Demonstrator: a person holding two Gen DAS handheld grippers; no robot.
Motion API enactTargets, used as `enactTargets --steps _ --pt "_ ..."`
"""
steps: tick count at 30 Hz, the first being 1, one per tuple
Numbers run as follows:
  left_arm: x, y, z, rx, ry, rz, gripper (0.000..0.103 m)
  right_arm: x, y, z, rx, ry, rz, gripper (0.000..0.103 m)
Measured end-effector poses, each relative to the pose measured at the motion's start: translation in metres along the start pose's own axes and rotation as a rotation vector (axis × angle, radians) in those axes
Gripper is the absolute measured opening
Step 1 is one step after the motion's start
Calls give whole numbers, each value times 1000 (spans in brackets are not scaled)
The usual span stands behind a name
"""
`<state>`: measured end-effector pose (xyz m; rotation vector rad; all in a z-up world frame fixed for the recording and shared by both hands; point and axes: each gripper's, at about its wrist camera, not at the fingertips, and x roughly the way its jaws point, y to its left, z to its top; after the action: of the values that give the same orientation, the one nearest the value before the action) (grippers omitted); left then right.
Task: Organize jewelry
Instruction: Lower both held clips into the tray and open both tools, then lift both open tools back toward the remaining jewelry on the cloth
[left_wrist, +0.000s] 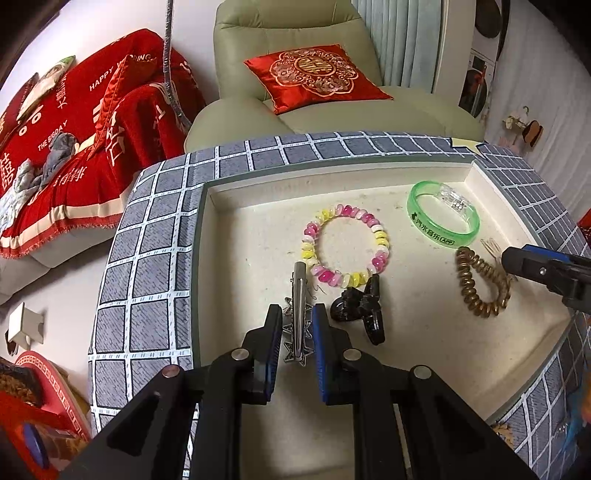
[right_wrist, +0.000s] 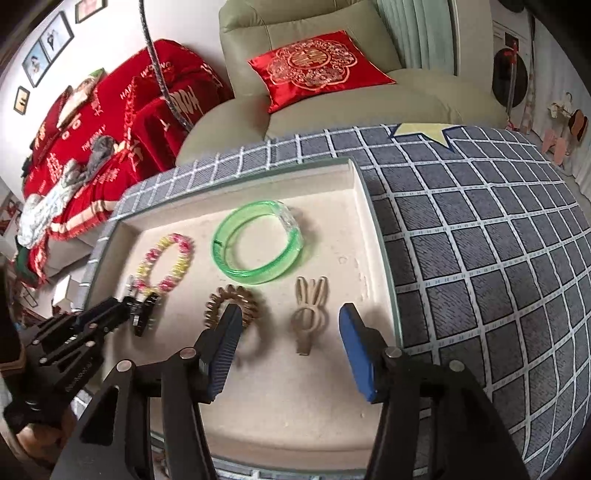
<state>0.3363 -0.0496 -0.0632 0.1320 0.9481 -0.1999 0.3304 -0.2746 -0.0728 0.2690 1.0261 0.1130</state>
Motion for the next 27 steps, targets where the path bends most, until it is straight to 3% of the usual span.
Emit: enactTargets --steps 16,23,24,25,26,27 --pt "-22 8 4 -48 -49 21 33 -44 2 -14 64 -43 70 63" --pt "-43 9 -1 -60 -71 1 33 -62 0 -27 80 -53 78 72" --pt "-46 9 -2 -62 -73 -4 39 -65 0 -29 82 -54 78 75" --pt "-49 10 -4 -64 -74 -9 55 -67 -1 -31 84 -55 79 77" --pt "-53 10 -6 -69 -78 -7 103 -71 -1 -33 87 -57 82 79" --pt "-58 11 -8 -77 -101 6 103 -74 -2 -35 89 -59 84 79"
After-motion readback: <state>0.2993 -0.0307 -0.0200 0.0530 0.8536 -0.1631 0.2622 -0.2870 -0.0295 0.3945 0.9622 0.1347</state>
